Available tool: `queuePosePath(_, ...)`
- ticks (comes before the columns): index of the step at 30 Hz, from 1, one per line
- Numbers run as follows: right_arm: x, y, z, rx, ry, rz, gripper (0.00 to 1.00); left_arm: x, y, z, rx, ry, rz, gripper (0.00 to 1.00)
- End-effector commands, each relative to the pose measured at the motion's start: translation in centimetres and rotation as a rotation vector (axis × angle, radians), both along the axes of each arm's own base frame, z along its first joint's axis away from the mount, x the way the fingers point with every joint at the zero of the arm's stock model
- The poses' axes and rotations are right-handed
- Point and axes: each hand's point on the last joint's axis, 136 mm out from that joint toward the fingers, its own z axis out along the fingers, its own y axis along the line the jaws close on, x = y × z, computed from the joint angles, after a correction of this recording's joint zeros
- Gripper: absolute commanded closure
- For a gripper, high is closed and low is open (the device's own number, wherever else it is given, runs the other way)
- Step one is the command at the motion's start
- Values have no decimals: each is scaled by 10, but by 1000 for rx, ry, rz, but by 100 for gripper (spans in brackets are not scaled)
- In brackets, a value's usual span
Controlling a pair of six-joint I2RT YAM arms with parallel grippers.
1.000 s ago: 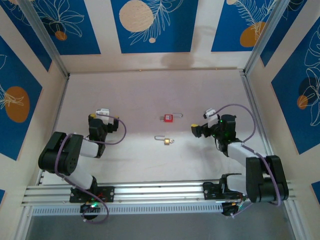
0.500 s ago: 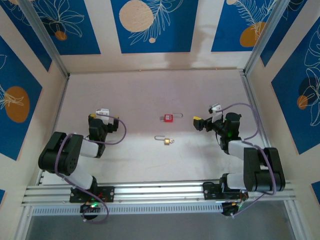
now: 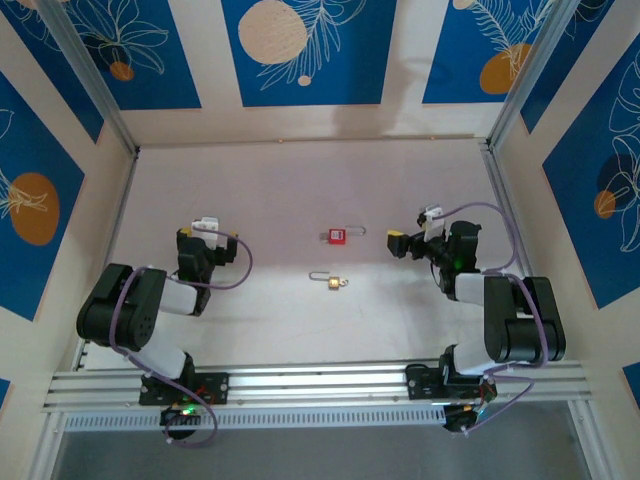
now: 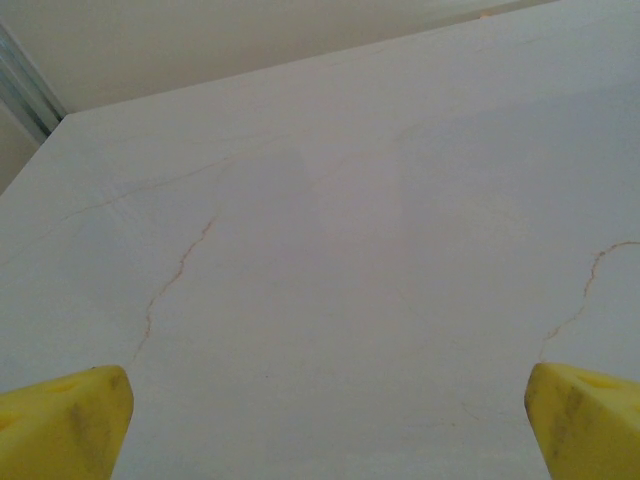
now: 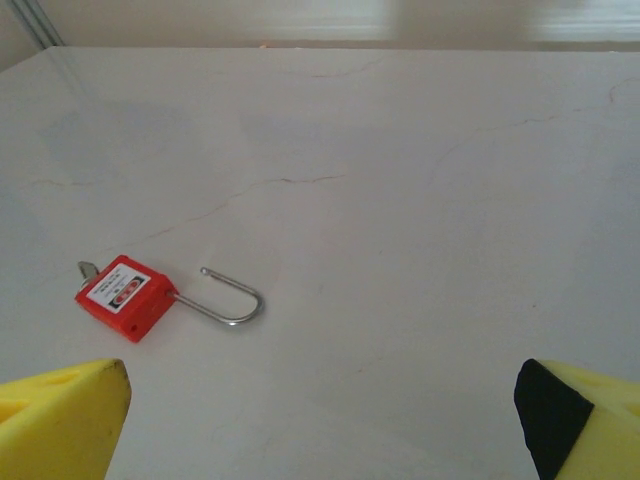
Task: Unlock with the key
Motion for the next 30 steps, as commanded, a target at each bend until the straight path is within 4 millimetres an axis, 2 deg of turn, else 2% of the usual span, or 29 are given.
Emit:
queuePosePath(1,14,-16,-4,6,13,-98,1,6,5,13,-23,-39,24,0)
queuePosePath(2,13,-22,-11,29,3,-140,1,6,5,13,-23,-39,25,0)
queuePosePath(3,12,-25,-2,44,-44,-139,1,6,5,13,-23,-39,25,0)
queuePosePath(4,9,-26,-4,30,-24,-140,1,6,5,13,-23,-39,24,0)
queuePosePath(6,15,-26,-2,31,-44,-159,1,6,5,13,-23,-39,24,0)
queuePosePath(8,21,-32,-11,-3,27,-210,1,6,5,13,-23,-39,25,0)
queuePosePath(30,23,-32,-11,-31,18,-242,1,6,5,13,-23,-38,25,0)
